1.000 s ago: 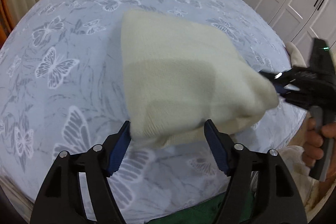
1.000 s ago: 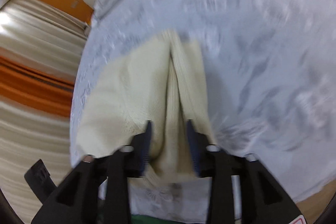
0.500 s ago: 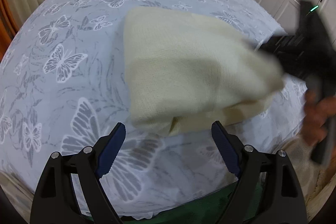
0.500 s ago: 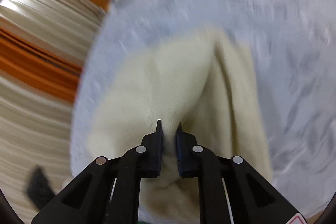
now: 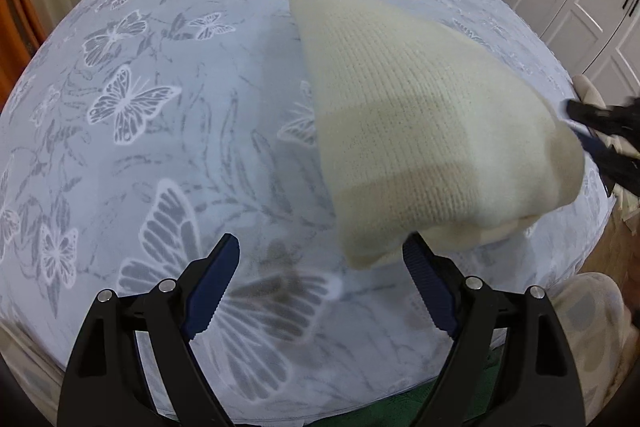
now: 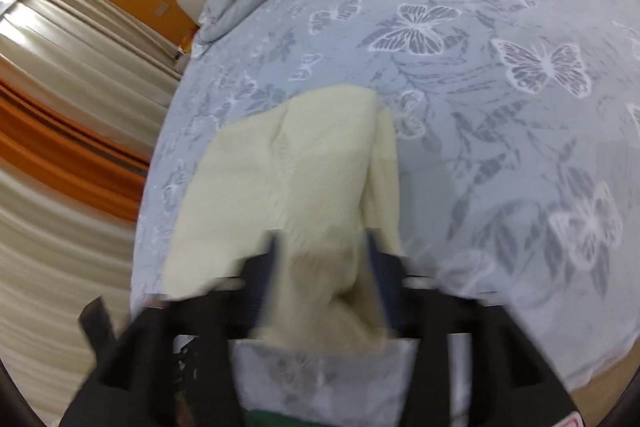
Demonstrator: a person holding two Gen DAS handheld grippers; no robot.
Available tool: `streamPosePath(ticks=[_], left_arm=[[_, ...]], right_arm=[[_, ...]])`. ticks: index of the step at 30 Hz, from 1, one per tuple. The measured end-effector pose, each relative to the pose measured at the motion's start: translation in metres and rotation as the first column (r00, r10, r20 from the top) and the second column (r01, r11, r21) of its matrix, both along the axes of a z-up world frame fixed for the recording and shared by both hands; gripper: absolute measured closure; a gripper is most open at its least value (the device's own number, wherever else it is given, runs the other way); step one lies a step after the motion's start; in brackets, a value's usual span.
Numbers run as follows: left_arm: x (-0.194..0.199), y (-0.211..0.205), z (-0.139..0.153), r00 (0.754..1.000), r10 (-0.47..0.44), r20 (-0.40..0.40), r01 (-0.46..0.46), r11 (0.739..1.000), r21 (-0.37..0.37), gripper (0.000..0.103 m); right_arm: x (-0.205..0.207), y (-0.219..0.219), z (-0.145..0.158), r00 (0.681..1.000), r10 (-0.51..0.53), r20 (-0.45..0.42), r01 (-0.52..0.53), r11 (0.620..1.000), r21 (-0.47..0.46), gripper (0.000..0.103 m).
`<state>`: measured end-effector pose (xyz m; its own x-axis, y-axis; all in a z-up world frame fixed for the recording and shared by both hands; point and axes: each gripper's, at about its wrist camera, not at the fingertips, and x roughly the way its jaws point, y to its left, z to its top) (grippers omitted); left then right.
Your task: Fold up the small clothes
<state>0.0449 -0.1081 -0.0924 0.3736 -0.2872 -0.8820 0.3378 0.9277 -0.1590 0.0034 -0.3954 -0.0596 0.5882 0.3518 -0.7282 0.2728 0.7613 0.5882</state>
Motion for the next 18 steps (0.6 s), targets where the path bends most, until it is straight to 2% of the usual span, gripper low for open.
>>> streamPosePath(ticks=[2, 4, 5, 6, 7, 8, 9, 10, 12, 13, 15, 16, 17, 18], left_arm=[[0.003, 0.002, 0.001, 1.000, 0.004, -0.008, -0.004, 1.000, -0.020, 0.025], [0.003, 0.001, 0.003, 1.000, -0.003, -0.006, 0.003, 0.999, -0.035, 0.028], [0.004, 0.000, 0.004, 1.000, -0.014, -0.005, 0.013, 0.999, -0.040, 0.035], [0.004, -0.002, 0.005, 1.000, -0.029, -0.008, 0.028, 0.998, -0.047, 0.045], [0.005, -0.006, 0.006, 0.999, -0.049, -0.009, 0.048, 0.998, -0.049, 0.064], [0.005, -0.009, 0.008, 0.997, -0.074, -0.017, 0.073, 0.996, -0.053, 0.073], [0.005, -0.012, 0.011, 0.996, -0.086, -0.021, 0.085, 0.995, -0.046, 0.080], [0.005, -0.012, 0.016, 0.996, -0.083, -0.015, 0.082, 0.996, -0.033, 0.081], [0.007, -0.007, 0.019, 0.997, -0.075, -0.030, 0.073, 0.996, -0.053, 0.082], [0.009, -0.004, 0.017, 0.996, -0.064, -0.055, 0.060, 0.996, -0.065, 0.082], [0.011, -0.004, 0.002, 0.992, -0.056, -0.113, 0.049, 0.997, -0.064, 0.082], [0.010, -0.007, -0.006, 0.990, -0.064, -0.128, 0.059, 0.997, -0.044, 0.082], [0.006, -0.012, -0.014, 0.989, -0.076, -0.127, 0.076, 0.997, -0.006, 0.081], [0.004, -0.014, -0.017, 0.988, -0.081, -0.132, 0.082, 0.997, 0.007, 0.080]], right_arm=[[-0.018, 0.008, -0.006, 1.000, 0.001, -0.023, 0.000, 0.999, 0.038, 0.034], [-0.010, 0.019, -0.021, 0.998, 0.004, -0.067, 0.000, 0.999, 0.053, 0.034], [-0.006, 0.026, -0.032, 0.995, 0.002, -0.099, 0.003, 0.999, 0.043, 0.034], [-0.001, 0.029, -0.038, 0.993, 0.004, -0.120, 0.000, 0.999, 0.034, 0.046], [0.003, 0.032, -0.040, 0.992, 0.009, -0.127, -0.006, 1.000, 0.028, 0.087], [0.008, 0.035, -0.036, 0.994, 0.041, -0.097, -0.036, 0.998, 0.056, 0.088], [0.007, 0.035, -0.028, 0.997, 0.032, -0.075, -0.029, 0.999, 0.038, 0.090], [0.004, 0.035, -0.006, 0.999, 0.021, -0.027, -0.022, 0.999, -0.041, 0.091], [-0.004, 0.027, 0.012, 1.000, -0.002, 0.002, 0.003, 0.996, -0.086, 0.091], [-0.003, 0.022, 0.008, 1.000, -0.006, -0.019, 0.005, 0.997, -0.078, 0.091], [0.002, 0.019, -0.027, 0.987, 0.014, -0.158, -0.029, 0.995, -0.093, 0.090], [0.006, 0.025, -0.054, 0.965, 0.058, -0.257, -0.084, 0.992, -0.092, 0.089], [0.009, 0.029, -0.061, 0.950, 0.081, -0.302, -0.109, 0.991, -0.077, 0.088], [0.011, 0.032, -0.054, 0.949, 0.085, -0.303, -0.124, 0.986, -0.114, 0.083]])
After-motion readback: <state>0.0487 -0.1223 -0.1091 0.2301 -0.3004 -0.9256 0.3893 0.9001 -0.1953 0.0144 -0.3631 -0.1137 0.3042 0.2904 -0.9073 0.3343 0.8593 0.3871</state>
